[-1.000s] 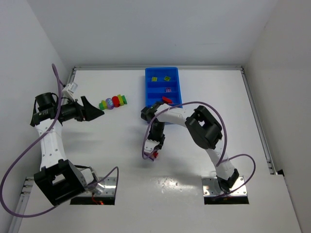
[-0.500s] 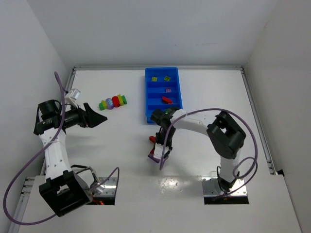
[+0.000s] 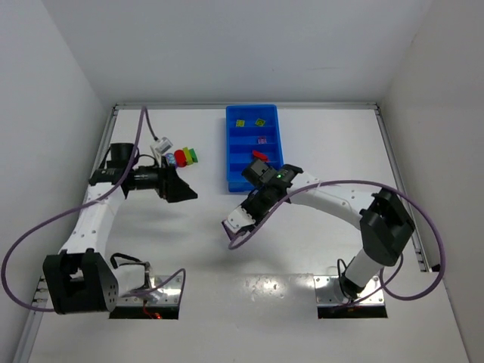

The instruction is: Sort the legos into containers by color

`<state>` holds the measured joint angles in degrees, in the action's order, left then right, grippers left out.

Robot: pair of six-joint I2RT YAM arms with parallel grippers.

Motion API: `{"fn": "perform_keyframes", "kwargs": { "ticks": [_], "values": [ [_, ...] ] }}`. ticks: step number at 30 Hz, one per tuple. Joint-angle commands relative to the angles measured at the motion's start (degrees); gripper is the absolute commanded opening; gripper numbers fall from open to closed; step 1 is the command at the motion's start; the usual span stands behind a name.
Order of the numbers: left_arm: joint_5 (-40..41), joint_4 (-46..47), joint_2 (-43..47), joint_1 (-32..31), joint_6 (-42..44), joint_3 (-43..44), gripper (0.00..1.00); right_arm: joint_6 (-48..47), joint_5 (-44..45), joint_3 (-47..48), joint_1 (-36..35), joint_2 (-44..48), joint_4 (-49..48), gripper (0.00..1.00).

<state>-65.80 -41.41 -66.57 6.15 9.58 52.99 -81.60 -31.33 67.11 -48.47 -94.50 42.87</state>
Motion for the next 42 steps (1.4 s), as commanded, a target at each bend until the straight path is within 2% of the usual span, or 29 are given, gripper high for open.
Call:
{"fn": "perform_keyframes", "kwargs": {
  "ticks": [1,5,9,15,20,31,35,38,39,42],
  "values": [
    [-1.2,3.4,-0.7,-4.7,0.3,1.1,0.91,18.0,-2.9,2.2,0.2,2.2,-0.8,0.0],
    [0.8,3.4,-3.6,-12.2,0.8,0.3,0.92,25.9,-2.2,-0.3,0.2,5.4,-5.7,0.0],
    [0.8,3.4,-7.6,-15.6,1.4,0.3,0.94,31.4,1.4,-3.3,0.2,8.2,-12.5,0.0],
    [-1.2,3.4,-11.8,-17.0,2.5,1.8,0.94,36.0,7.2,-5.8,-0.4,11.5,-17.6,0.0],
    [-5.2,3.4,-16.0,-17.5,3.1,3.7,0.94,36.0,9.9,-6.3,-1.4,12.1,-18.1,0.0],
    [-7.0,2.3,-19.3,-20.6,4.1,6.2,0.92,37.0,11.0,-5.2,-3.0,11.4,-19.7,0.0],
    [-7.0,1.8,-20.4,-21.1,4.7,6.2,0.86,37.0,11.6,-4.1,-3.0,10.2,-19.7,0.0],
    [-8.0,1.0,-20.4,-21.1,5.9,6.2,0.75,37.7,11.6,-4.1,-3.0,10.2,-20.3,0.0],
    [-8.0,1.0,-20.4,-21.1,6.4,6.7,0.66,37.7,12.1,-4.1,-3.0,10.2,-20.3,0.0],
    [-7.2,0.5,-20.4,-21.1,7.0,6.7,0.48,38.2,12.8,-4.1,-3.0,10.2,-20.8,0.0]
  ]
}}
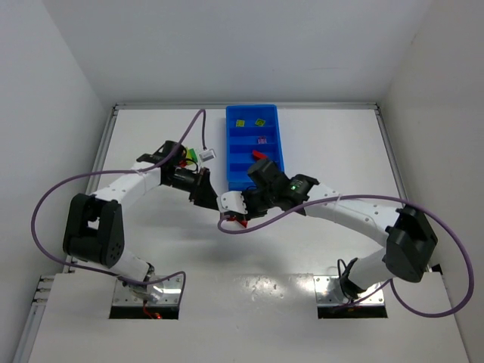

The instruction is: Sort the legos into containers by color

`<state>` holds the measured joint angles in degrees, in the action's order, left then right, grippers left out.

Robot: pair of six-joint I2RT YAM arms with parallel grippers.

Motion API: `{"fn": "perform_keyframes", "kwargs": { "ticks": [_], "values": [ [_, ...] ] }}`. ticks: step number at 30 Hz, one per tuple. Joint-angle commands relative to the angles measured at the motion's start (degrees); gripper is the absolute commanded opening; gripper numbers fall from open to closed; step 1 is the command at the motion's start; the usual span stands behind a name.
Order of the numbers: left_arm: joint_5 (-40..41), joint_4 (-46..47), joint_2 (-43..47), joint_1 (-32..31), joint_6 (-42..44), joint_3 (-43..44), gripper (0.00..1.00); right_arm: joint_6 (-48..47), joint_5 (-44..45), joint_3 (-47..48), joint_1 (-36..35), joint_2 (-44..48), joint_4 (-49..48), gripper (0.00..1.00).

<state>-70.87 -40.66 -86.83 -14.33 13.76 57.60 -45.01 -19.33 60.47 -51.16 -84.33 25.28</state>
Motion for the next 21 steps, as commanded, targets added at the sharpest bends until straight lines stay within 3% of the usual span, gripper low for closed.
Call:
{"fn": "perform_keyframes", "kwargs": {
  "ticks": [1,6,19,20,21],
  "values": [
    [-1.6,-1.0,-0.1,-0.6,3.6,2.1,0.36,1.6,1.3,2.0,-0.3,0.0,-3.2,0.0],
    [-0.9,-1.6,0.4,-0.6,4.5,2.1,0.16,2.1,3.0,-0.5,0.2,1.2,-3.2,0.0],
    [-0.3,-1.6,0.4,0.4,5.7,1.5,0.1,5.1,4.6,-6.2,0.7,6.7,-3.2,0.0],
    [-0.8,-1.6,-0.2,0.4,5.7,1.5,0.14,5.1,4.6,-6.2,0.7,7.2,-3.2,0.0],
    [-0.8,-1.6,-0.2,0.4,5.7,1.5,0.4,5.6,4.6,-6.2,0.7,7.3,-3.2,0.0]
  ]
}}
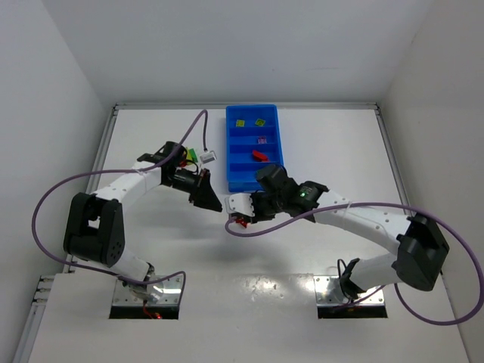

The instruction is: Sort the legos into containers by color

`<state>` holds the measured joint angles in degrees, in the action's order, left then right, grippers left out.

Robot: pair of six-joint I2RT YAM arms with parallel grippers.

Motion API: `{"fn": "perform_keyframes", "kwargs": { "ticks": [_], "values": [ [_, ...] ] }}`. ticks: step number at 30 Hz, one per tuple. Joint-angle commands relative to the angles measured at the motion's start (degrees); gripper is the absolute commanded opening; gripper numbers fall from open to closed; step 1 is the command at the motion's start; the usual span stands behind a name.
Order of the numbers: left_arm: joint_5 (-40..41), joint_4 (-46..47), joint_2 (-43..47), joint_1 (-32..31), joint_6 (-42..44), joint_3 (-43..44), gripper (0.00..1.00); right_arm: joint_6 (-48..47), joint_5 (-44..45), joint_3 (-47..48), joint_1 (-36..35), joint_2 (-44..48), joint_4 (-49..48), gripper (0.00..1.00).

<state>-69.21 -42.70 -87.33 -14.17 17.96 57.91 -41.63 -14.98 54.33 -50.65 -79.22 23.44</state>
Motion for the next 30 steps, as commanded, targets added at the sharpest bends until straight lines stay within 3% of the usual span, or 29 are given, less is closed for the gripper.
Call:
{"fn": "perform_keyframes", "kwargs": {
  "ticks": [1,7,10,21,25,28,30],
  "values": [
    [-3.1,0.4,0.3,0.3,1.5,1.2,0.48,2.3,0.2,0.0,0.2,2.1,-1.4,0.0],
    [-5.5,0.4,0.3,0.3,0.9,1.2,0.82,3.4,-0.4,1.1,0.2,1.6,-3.1,0.0],
    [-5.5,0.4,0.3,0.3,0.9,1.2,0.86,3.9,-1.6,2.9,-0.3,1.1,-3.6,0.0],
    [-4.7,1.5,-1.3,0.3,0.2,1.2,0.88,6.2,-4.9,9.2,-1.4,-0.5,-3.6,0.0],
    [-8.3,1.5,-1.3,0.3,0.2,1.8,0.88,6.2,-5.4,9.2,-2.0,-0.5,-3.1,0.0],
    [-10.1,1.5,-1.8,0.3,0.2,2.3,0.8,6.2,-5.4,9.2,-2.5,-1.5,-3.6,0.0],
    [-11.0,1.5,-1.8,0.3,0.2,2.3,0.63,6.2,-4.8,9.2,-3.0,-2.2,-4.1,0.0]
  ]
}}
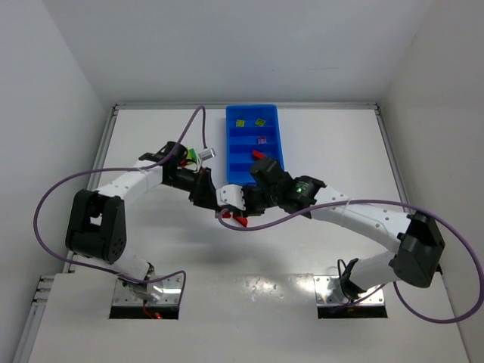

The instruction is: Sort the legos into containers by color

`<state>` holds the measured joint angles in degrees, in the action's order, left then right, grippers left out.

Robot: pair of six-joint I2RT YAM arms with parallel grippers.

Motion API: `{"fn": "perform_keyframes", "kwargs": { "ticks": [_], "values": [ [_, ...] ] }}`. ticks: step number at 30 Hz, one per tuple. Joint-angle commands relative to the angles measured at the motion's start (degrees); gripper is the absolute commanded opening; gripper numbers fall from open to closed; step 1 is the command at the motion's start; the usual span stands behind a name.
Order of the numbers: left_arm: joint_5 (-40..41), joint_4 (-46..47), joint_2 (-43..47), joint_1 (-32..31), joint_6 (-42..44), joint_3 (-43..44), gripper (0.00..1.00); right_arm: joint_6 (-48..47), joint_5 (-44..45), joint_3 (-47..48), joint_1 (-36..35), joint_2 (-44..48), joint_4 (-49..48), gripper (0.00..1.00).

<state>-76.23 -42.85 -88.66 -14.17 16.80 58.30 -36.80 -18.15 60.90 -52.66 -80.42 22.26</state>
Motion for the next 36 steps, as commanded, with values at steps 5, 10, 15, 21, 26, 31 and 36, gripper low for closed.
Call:
{"fn": "perform_keyframes", "kwargs": {
  "ticks": [5,10,15,21,26,31,36],
  "values": [
    [-4.0,1.6,0.8,0.3,1.9,1.4,0.21,1.4,1.2,2.0,-1.0,-1.0,-4.1,0.0],
    [-2.9,1.6,2.0,0.3,2.4,-0.5,0.09,1.4,5.1,-1.1,0.6,0.5,-3.5,0.0],
    [-2.3,1.6,2.0,0.8,2.5,-1.0,0.08,1.4,7.0,-6.1,1.7,5.7,-2.2,0.0],
    [-0.9,1.6,0.4,1.3,3.0,0.7,0.08,5.3,9.1,-9.7,2.2,8.6,-1.1,0.0],
    [5.5,10.2,-2.6,1.3,-3.4,8.1,0.08,10.4,8.5,-10.2,3.3,10.8,2.8,0.0],
    [20.7,24.2,-5.0,-0.8,-18.2,14.8,0.07,11.6,7.3,-9.7,5.5,13.1,7.3,0.0],
    [45.6,32.8,-10.5,-4.5,-23.5,24.5,0.07,14.4,6.7,-7.9,8.0,14.4,11.7,0.0]
  ]
}}
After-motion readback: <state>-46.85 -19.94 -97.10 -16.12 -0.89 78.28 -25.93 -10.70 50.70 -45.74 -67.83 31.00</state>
